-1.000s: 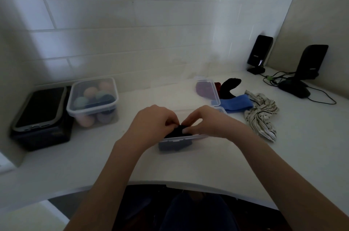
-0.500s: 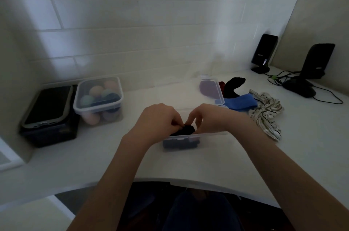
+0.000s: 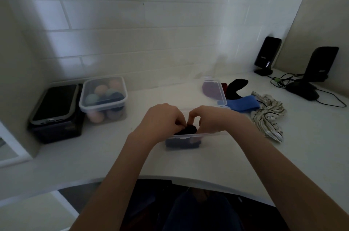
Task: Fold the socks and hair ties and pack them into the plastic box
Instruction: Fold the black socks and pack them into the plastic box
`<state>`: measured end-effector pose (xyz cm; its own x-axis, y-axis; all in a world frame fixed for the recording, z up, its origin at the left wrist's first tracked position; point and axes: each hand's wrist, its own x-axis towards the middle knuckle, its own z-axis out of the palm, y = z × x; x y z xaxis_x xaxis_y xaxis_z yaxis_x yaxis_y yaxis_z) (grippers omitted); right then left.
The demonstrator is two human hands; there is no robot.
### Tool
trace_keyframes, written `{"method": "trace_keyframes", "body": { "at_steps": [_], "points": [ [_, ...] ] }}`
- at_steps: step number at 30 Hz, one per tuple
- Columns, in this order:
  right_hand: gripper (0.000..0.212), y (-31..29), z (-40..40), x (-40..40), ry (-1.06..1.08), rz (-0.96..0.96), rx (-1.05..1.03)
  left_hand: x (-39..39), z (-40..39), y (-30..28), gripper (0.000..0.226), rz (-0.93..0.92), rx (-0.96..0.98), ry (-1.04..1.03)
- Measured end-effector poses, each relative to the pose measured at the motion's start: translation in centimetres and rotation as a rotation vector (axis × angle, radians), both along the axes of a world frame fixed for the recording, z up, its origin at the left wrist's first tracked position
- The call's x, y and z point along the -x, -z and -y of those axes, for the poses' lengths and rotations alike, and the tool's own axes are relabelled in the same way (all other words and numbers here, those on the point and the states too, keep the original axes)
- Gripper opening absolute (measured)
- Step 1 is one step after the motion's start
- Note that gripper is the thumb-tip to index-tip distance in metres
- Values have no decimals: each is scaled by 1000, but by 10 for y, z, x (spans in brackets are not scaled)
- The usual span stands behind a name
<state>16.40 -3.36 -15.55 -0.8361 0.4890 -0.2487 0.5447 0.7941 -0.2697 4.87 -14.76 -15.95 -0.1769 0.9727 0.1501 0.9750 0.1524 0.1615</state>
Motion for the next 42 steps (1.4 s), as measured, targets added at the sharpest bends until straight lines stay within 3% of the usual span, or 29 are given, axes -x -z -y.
{"method": "trace_keyframes", "body": {
  "at_steps": [6, 11, 13, 17, 21, 25, 28, 31, 34, 36, 40, 42],
  "points": [
    [27, 0, -3, -16, 54, -228, 84, 3, 0, 4, 20, 87, -57, 21],
    [14, -6, -25, -40, 317, -865, -44, 12, 3, 9, 13, 315, -288, 62],
    [10, -8, -41, -55, 455, -1027, -154, 15, 4, 10, 12, 365, -372, 50],
    [35, 7, -68, -81, 583, -910, -186, 16, 4, 10, 11, 471, -470, 42],
    [46, 28, -67, -87, 529, -748, -132, 13, -2, 8, 12, 516, -457, 67],
    [40, 26, -51, -77, 488, -930, -139, 12, -8, 11, 13, 541, -445, 56],
    [28, 12, -33, -65, 320, -1095, -82, 12, -10, 11, 14, 561, -416, 65],
    [24, 0, -20, -55, 57, -927, 7, 12, -12, 10, 16, 526, -338, 68],
    [30, -2, -14, -41, -57, -646, 30, 11, -12, 9, 16, 499, -318, 63],
    [26, 3, -12, -34, -97, -562, -41, 12, -13, 9, 22, 477, -312, 55],
    [17, 10, -9, -28, -69, -603, -36, 16, -11, 9, 28, 467, -342, 31],
    [16, 8, -7, -27, 6, -735, 105, 17, -11, 7, 29, 492, -345, 40]
  ]
}}
